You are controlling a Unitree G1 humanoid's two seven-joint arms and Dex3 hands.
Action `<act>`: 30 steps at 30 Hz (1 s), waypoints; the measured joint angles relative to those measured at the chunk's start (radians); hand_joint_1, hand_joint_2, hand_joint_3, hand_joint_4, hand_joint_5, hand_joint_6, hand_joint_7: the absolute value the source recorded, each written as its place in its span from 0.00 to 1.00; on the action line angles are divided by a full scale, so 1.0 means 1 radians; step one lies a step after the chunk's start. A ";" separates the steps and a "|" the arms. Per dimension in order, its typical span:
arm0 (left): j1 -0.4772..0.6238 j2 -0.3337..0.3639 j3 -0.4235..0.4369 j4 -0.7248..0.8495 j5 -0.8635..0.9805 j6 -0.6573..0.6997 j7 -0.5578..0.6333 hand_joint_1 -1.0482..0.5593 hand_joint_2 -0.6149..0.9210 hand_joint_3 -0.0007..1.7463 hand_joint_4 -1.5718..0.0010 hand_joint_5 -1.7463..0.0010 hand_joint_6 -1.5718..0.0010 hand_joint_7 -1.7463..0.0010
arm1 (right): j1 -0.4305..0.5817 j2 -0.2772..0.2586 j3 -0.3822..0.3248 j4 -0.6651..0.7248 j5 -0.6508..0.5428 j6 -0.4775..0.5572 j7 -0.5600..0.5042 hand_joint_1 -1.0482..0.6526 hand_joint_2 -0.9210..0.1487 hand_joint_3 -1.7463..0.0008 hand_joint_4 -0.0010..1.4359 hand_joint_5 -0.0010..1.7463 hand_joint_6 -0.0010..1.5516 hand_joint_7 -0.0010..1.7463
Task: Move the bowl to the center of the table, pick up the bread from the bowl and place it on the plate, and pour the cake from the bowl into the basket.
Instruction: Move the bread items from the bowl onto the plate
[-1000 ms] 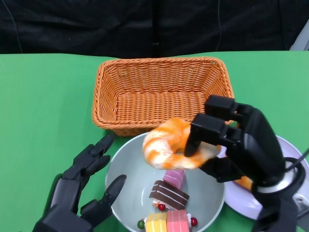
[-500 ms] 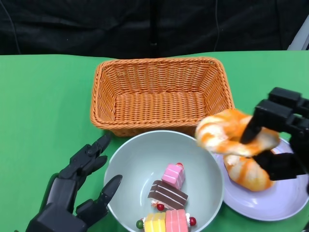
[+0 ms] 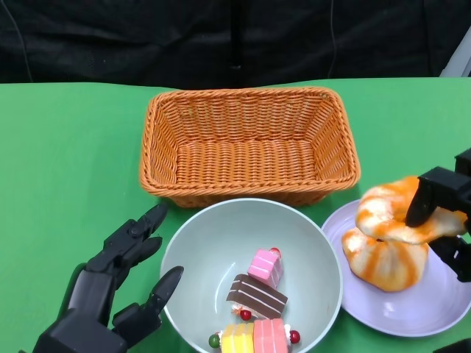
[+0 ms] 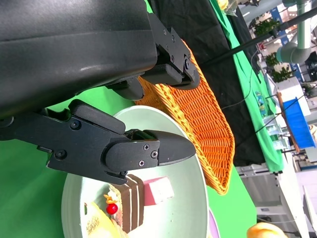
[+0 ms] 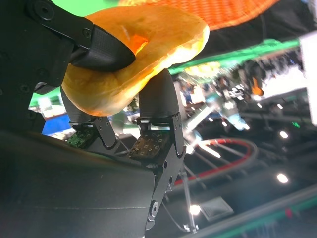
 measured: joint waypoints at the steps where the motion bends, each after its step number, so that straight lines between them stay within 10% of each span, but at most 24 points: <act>1: 0.002 0.001 0.001 -0.001 -0.001 0.000 0.000 0.25 1.00 0.28 0.90 0.60 0.75 1.00 | 0.010 -0.003 0.010 -0.012 -0.002 0.045 0.053 0.55 0.59 0.40 0.64 0.61 0.60 0.40; 4: 0.005 0.003 0.001 -0.003 -0.001 0.000 0.000 0.26 1.00 0.28 0.90 0.60 0.75 1.00 | 0.047 -0.007 0.030 -0.049 -0.004 0.152 0.202 0.52 0.46 0.54 0.59 0.43 0.59 0.19; 5: 0.005 0.003 0.001 -0.004 -0.001 0.000 0.000 0.26 1.00 0.28 0.90 0.60 0.74 0.99 | 0.058 -0.010 0.036 -0.073 -0.001 0.187 0.258 0.41 0.27 0.74 0.32 0.31 0.38 0.08; 9: 0.005 0.003 -0.001 -0.006 0.000 0.000 0.000 0.26 1.00 0.28 0.90 0.60 0.74 0.99 | 0.095 -0.036 0.058 -0.209 0.019 0.366 0.565 0.25 0.04 0.97 0.04 0.22 0.16 0.01; 17: 0.008 0.022 0.002 -0.026 -0.002 0.030 -0.027 0.27 1.00 0.27 0.91 0.62 0.75 1.00 | 0.160 -0.069 0.107 -0.461 0.120 0.609 1.010 0.17 0.00 0.98 0.00 0.20 0.11 0.00; 30: 0.008 0.036 0.003 -0.028 -0.006 0.033 -0.038 0.27 1.00 0.26 0.90 0.63 0.75 1.00 | 0.267 -0.058 0.096 -0.689 0.190 0.738 1.092 0.21 0.00 0.97 0.00 0.20 0.10 0.00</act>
